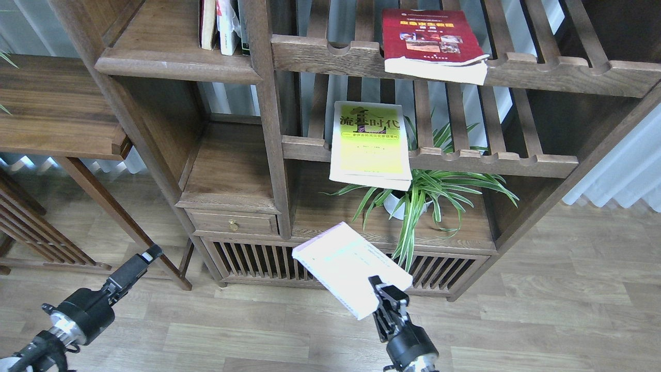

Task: Organize books on shelf
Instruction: 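Lower the white book toward the left gripper with the right gripper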

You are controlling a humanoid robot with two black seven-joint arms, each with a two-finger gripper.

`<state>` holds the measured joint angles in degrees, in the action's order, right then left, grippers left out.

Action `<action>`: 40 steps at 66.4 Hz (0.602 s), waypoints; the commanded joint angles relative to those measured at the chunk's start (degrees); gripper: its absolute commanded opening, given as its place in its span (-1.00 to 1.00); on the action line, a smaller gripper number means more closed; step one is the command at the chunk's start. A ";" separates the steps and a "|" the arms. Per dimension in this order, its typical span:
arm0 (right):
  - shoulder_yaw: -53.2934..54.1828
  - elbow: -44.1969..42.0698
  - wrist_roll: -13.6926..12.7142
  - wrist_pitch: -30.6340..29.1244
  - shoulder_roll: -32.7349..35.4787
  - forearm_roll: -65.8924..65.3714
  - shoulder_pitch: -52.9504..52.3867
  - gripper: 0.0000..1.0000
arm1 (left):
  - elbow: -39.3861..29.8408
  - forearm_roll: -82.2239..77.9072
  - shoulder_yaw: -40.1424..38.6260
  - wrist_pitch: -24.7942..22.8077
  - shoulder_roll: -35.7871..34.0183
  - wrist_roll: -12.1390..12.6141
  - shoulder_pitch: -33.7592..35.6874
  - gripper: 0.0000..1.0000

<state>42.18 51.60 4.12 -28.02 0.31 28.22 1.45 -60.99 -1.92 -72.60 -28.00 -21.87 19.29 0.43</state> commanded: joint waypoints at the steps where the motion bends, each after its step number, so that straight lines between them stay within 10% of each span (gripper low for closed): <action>1: -2.18 -2.73 -2.54 0.02 -0.31 -0.27 -1.98 -0.93 | -0.01 -0.10 0.17 0.00 -0.37 0.22 -0.07 1.00; 40: -7.99 -6.25 -1.66 0.02 5.58 -7.04 -9.01 -0.98 | -0.71 -0.10 -0.79 0.00 -1.43 0.13 0.81 1.00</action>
<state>34.05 45.31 2.07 -28.02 4.43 23.28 -6.08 -61.56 -2.03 -72.73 -28.00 -23.29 19.43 0.96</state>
